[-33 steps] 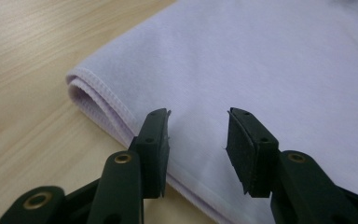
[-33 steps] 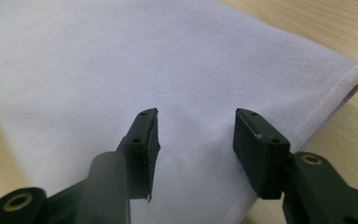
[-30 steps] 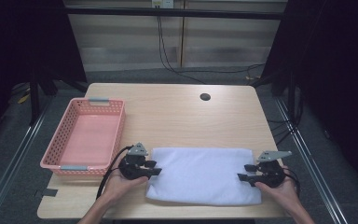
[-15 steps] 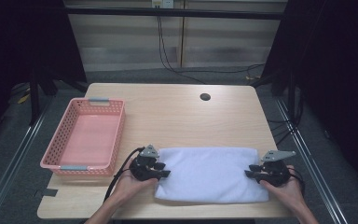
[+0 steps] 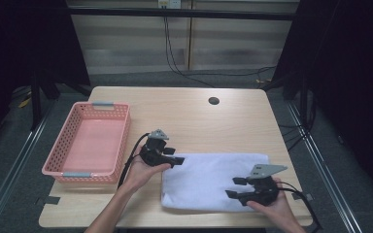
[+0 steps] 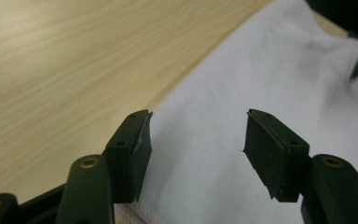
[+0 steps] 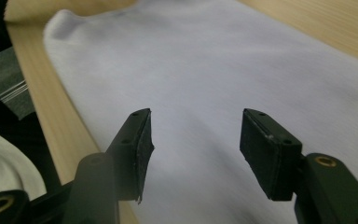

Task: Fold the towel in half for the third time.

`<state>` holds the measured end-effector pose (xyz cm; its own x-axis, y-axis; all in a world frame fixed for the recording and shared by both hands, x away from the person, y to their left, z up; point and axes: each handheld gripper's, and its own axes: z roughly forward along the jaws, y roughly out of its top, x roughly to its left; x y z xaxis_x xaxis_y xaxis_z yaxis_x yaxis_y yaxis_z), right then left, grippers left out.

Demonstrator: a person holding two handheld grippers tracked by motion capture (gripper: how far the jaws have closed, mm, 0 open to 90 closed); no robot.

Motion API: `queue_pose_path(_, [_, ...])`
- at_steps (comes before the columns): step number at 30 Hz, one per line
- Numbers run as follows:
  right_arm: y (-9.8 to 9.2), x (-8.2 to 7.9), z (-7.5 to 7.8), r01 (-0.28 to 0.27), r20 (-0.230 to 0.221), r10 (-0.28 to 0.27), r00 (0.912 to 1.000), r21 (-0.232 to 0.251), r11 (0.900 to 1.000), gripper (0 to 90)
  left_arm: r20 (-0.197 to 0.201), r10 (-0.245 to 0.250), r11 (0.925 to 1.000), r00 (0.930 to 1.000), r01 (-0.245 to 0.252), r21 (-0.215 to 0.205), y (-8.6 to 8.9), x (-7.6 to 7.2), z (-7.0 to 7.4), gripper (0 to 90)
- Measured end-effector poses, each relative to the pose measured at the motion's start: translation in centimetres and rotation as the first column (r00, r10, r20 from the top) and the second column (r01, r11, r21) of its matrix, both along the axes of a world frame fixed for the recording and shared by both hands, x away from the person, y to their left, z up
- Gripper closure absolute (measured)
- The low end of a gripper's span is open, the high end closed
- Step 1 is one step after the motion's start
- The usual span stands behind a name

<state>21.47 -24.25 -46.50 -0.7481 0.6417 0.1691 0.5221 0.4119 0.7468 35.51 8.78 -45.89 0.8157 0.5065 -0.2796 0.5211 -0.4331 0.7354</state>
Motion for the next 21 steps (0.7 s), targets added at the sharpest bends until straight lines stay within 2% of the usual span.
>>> queue_pose_path(1, [2.1, 0.1, 0.1, -0.054, -0.004, 0.054, 0.9985, -0.002, 0.999, 42.5, 0.005, 0.023, 0.9997, 0.9997, -0.023, -0.005, 0.2, 0.6, 0.0, 40.1])
queue_pose_path(2, [2.1, 0.1, 0.1, -0.054, -0.004, 0.054, 0.9985, -0.002, 0.999, 42.5, 0.005, 0.023, 0.9997, 0.9997, -0.023, -0.005, 0.2, 0.6, 0.0, 39.3])
queue_pose_path(3, [4.1, 0.4, 0.1, -0.101, -0.012, 0.101, 0.9948, 0.008, 0.995, 41.3, 0.001, 0.032, 0.9995, 0.9995, -0.032, -0.009, 0.3, 0.8, -0.1, 39.2])
queue_pose_path(4, [4.1, 0.4, 0.1, -0.101, -0.012, 0.101, 0.9948, 0.008, 0.995, 41.3, 0.003, 0.034, 0.9994, 0.9994, -0.034, 0.006, 0.4, 0.9, -0.3, 39.2])
queue_pose_path(5, [6.3, 0.8, 0.1, -0.141, -0.010, 0.141, 0.9899, -0.001, 0.990, 39.0, 0.009, 0.038, 0.9991, 0.9992, -0.038, 0.016, 0.5, 1.0, -0.6, 38.1])
queue_pose_path(6, [6.3, 0.8, 0.1, -0.141, -0.010, 0.141, 0.9899, -0.001, 0.990, 39.0, 0.009, 0.038, 0.9991, 0.9992, -0.038, 0.016, 0.5, 1.0, -0.6, 38.1])
queue_pose_path(7, [8.6, 1.3, -0.3, -0.193, -0.033, 0.194, 0.9805, 0.013, 0.981, 38.2, 0.014, 0.056, 0.9981, 0.9983, -0.057, 0.023, 0.7, 0.9, -0.4, 37.5])
queue_pose_path(8, [9.8, 1.4, -0.5, -0.217, -0.040, 0.217, 0.9753, 0.001, 0.976, 36.3, 0.014, 0.056, 0.9981, 0.9983, -0.057, 0.023, 0.7, 0.9, -0.4, 36.6])
queue_pose_path(9, [11.0, 1.6, -0.8, -0.247, -0.055, 0.247, 0.9674, 0.008, 0.969, 35.9, 0.039, 0.032, 0.9994, 0.9988, -0.032, 0.015, 0.9, 0.8, -0.1, 37.5])
queue_pose_path(10, [11.0, 1.6, -0.8, -0.247, -0.055, 0.247, 0.9674, 0.008, 0.969, 35.9, 0.039, 0.032, 0.9994, 0.9988, -0.032, 0.015, 0.9, 0.8, -0.1, 37.7])
queue_pose_path(11, [13.1, 2.0, -1.2, -0.275, -0.067, 0.275, 0.9593, 0.009, 0.962, 34.8, 0.033, 0.046, 0.9989, 0.9984, -0.046, 0.004, 1.0, 0.9, -0.2, 37.3])
queue_pose_path(12, [13.1, 2.0, -1.2, -0.275, -0.067, 0.275, 0.9593, 0.009, 0.962, 34.8, 0.026, 0.056, 0.9984, 0.9981, -0.056, 0.008, 1.2, 1.1, -0.3, 37.3])
queue_pose_path(13, [14.7, 2.6, -1.6, -0.291, -0.082, 0.291, 0.9531, 0.017, 0.957, 32.9, 0.014, 0.069, 0.9975, 0.9975, -0.069, 0.017, 1.6, 1.5, -0.7, 37.2])
queue_pose_path(15, [15.9, 3.0, -2.0, -0.293, -0.060, 0.292, 0.9545, -0.014, 0.956, 31.6, 0.010, 0.088, 0.9955, 0.9961, -0.088, 0.035, 1.9, 1.7, -1.2, 37.1])
queue_pose_path(18, [16.8, 3.3, -2.8, -0.292, -0.054, 0.291, 0.9554, -0.024, 0.956, 29.2, -0.003, 0.095, 0.9942, 0.9955, -0.095, 0.052, 1.9, 1.9, -1.7, 36.7])
queue_pose_path(20, [16.9, 3.3, -3.1, -0.299, -0.062, 0.297, 0.9528, -0.032, 0.954, 29.2, -0.008, 0.089, 0.9941, 0.9960, -0.089, 0.063, 1.8, 1.8, -1.9, 36.1])
queue_pose_path(21, [16.8, 3.3, -3.2, -0.302, -0.048, 0.300, 0.9527, -0.031, 0.953, 29.1, -0.005, 0.090, 0.9938, 0.9959, -0.089, 0.066, 1.8, 1.8, -2.0, 35.6])
